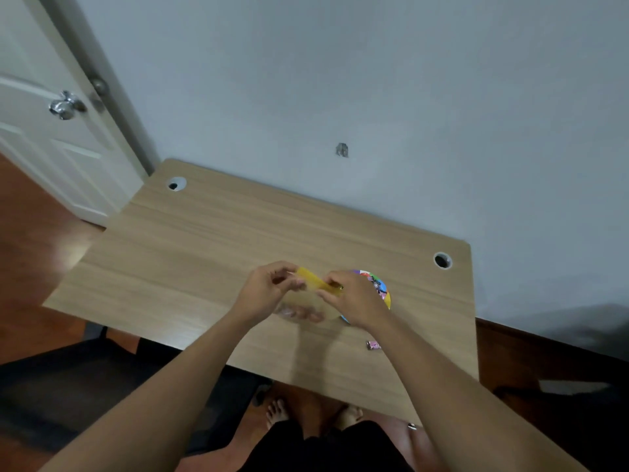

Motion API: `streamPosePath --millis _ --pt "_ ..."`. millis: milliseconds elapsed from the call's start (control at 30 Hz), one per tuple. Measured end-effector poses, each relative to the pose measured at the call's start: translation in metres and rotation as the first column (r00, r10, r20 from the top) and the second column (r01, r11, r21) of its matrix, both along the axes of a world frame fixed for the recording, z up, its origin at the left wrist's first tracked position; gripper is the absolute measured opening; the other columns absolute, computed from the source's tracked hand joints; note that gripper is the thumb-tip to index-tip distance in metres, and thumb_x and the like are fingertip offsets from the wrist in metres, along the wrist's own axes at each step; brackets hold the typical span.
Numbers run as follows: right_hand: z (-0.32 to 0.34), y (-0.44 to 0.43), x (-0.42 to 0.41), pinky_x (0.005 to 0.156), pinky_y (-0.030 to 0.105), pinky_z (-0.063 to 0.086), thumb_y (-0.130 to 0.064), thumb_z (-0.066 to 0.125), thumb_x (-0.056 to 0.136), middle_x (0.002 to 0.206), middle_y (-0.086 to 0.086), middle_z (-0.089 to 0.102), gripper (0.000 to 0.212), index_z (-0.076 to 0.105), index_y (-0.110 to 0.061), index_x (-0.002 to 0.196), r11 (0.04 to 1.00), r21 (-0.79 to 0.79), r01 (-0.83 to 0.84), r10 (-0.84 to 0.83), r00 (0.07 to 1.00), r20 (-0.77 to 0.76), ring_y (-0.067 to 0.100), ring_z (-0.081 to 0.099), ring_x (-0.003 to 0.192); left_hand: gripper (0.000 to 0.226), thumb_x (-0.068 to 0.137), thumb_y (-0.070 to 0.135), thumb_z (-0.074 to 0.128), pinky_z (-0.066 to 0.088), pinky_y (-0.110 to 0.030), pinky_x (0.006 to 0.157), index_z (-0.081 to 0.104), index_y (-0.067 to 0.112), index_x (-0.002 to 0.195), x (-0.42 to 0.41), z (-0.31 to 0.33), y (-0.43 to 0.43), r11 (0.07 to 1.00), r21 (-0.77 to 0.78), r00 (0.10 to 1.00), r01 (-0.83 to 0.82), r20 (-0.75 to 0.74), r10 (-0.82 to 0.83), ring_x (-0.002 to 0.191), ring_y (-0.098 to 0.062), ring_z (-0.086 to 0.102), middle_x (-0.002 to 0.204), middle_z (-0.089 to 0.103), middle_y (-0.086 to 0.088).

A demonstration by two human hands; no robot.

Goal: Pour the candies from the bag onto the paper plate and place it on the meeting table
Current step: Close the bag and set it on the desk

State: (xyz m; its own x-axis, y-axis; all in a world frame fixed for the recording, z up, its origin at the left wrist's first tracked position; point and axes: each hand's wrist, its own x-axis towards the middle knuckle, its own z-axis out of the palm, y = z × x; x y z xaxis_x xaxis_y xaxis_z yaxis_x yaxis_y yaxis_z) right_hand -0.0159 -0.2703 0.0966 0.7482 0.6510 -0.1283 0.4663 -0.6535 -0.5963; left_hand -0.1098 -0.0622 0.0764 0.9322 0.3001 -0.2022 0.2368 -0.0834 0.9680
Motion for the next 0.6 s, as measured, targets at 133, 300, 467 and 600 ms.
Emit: streamPosePath --millis 133,300,467,600 --pt "0.005 0.007 0.0 0.08 0.037 0.05 -0.033 0.074 0.094 0.089 -0.005 0.072 0.013 0.071 -0.02 0.094 0.998 0.06 -0.036 0.038 0.999 -0.029 0.017 0.062 0.085 0.006 0.092 0.009 0.082 0.053 -0.028 0.079 0.078 0.009 0.089 0.0 0.0 0.004 0.999 -0.046 0.999 -0.002 0.044 0.004 0.082 -0.016 0.069 0.087 0.079 -0.01" --pt "0.008 0.025 0.0 0.074 0.037 0.048 -0.04 0.074 0.094 0.083 -0.006 0.069 0.016 0.07 -0.026 0.089 0.99 0.136 -0.032 0.039 0.998 -0.043 0.017 0.061 0.079 0.011 0.091 0.001 0.082 0.054 -0.019 0.075 0.075 0.007 0.084 0.002 0.001 0.002 0.999 -0.029 0.998 -0.046 0.035 0.047 0.076 -0.005 0.068 0.078 0.077 0.008" --pt "0.013 0.035 0.002 0.071 0.037 0.044 -0.035 0.073 0.096 0.077 -0.008 0.063 0.017 0.07 -0.022 0.086 0.988 0.153 -0.024 0.027 0.999 -0.017 0.014 0.053 0.074 0.009 0.092 0.007 0.081 0.055 -0.026 0.077 0.076 -0.001 0.09 0.008 0.001 0.006 0.997 0.0 0.997 -0.072 0.039 0.072 0.082 -0.015 0.068 0.087 0.079 -0.019" --pt "0.013 0.041 0.009 0.072 0.04 0.05 -0.039 0.071 0.093 0.075 -0.007 0.067 0.02 0.071 -0.021 0.085 0.993 0.115 -0.005 0.0 0.999 0.04 0.019 0.058 0.075 0.012 0.094 0.01 0.081 0.055 -0.027 0.076 0.077 0.0 0.098 0.011 0.005 0.007 0.998 0.054 0.999 -0.042 0.035 0.04 0.082 -0.013 0.067 0.09 0.079 -0.02"
